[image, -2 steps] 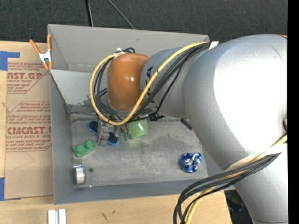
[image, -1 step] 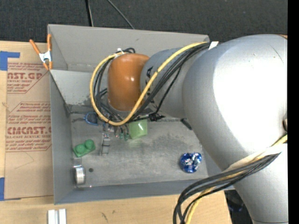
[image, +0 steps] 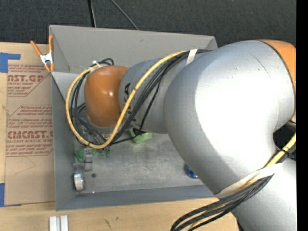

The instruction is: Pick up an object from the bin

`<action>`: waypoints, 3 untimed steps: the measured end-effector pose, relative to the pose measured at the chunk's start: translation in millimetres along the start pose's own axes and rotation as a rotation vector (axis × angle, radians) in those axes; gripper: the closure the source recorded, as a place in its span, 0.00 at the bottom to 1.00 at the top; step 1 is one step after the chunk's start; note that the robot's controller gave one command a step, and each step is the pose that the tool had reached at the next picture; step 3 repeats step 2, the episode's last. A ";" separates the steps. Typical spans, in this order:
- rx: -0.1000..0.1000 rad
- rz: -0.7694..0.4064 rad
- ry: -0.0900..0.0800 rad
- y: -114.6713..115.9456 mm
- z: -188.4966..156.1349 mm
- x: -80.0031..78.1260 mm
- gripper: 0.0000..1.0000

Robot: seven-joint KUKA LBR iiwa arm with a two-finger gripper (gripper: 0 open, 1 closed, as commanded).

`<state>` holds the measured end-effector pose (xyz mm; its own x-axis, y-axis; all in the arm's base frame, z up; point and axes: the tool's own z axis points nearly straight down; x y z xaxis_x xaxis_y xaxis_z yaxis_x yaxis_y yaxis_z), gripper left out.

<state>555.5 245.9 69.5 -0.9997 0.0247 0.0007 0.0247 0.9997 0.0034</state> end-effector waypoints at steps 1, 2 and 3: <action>0.001 0.006 -0.001 -4.0 -0.9 -2.3 1.00; 0.000 -0.212 -0.010 -12.1 -174.1 10.0 1.00; 0.000 -0.212 -0.010 -12.1 -174.1 10.0 1.00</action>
Offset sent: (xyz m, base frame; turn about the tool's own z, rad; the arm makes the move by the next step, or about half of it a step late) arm 0.0000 0.0000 0.0000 0.0000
